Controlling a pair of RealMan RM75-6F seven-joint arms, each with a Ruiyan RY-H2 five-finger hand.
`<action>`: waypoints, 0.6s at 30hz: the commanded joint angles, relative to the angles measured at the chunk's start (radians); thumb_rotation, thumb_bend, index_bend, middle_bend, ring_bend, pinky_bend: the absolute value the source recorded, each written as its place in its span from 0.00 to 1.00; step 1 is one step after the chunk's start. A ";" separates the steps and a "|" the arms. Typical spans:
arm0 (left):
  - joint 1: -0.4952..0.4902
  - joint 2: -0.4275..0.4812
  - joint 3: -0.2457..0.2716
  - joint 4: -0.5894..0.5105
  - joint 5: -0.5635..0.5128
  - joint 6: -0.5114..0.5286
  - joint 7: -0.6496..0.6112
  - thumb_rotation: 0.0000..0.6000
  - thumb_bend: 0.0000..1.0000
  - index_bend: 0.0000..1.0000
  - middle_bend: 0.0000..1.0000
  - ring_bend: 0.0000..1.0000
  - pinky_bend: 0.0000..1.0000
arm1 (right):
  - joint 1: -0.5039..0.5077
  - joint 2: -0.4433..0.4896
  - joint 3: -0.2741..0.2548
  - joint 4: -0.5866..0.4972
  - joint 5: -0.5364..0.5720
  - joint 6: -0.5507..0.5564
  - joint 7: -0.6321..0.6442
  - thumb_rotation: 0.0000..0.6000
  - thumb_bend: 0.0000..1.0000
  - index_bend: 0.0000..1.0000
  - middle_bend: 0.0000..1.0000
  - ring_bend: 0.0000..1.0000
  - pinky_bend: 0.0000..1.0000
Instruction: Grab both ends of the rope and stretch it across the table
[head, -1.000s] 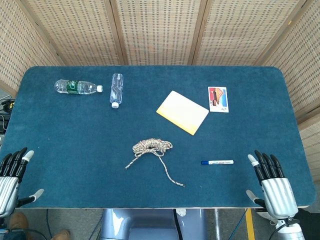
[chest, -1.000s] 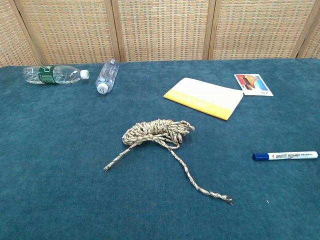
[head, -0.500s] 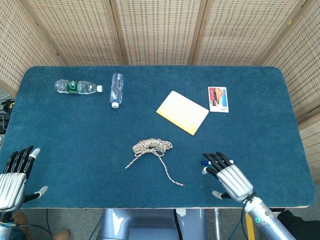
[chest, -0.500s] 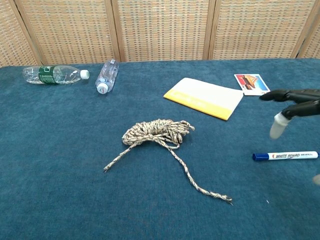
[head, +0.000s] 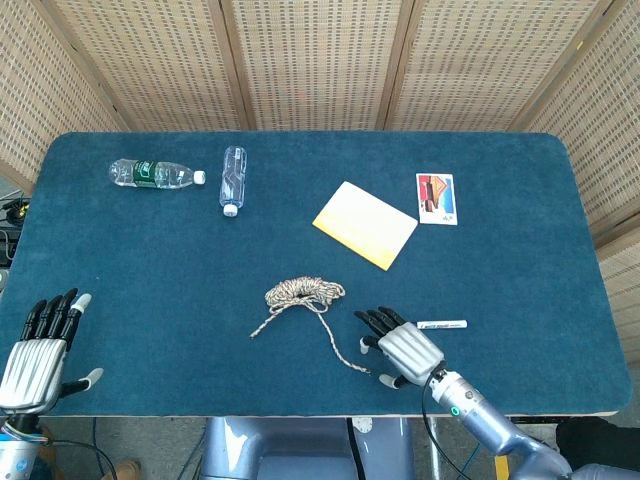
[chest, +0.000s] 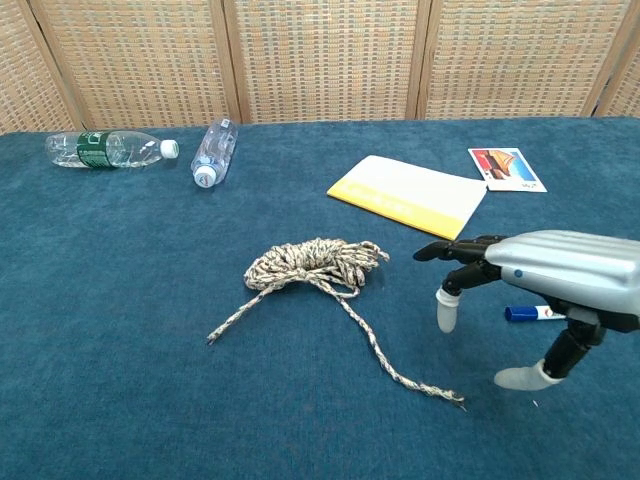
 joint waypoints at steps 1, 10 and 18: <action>-0.002 -0.002 -0.001 0.001 -0.001 0.000 0.002 1.00 0.00 0.00 0.00 0.00 0.00 | 0.016 -0.049 0.006 0.031 0.046 -0.006 -0.058 1.00 0.23 0.38 0.00 0.00 0.00; -0.003 -0.011 0.004 0.009 0.018 0.011 0.008 1.00 0.04 0.00 0.00 0.00 0.00 | 0.032 -0.120 -0.003 0.051 0.121 -0.007 -0.130 1.00 0.28 0.41 0.00 0.00 0.00; -0.001 -0.009 0.008 0.007 0.019 0.016 0.006 1.00 0.06 0.00 0.00 0.00 0.00 | 0.059 -0.181 -0.002 0.056 0.258 -0.022 -0.225 1.00 0.29 0.41 0.00 0.00 0.00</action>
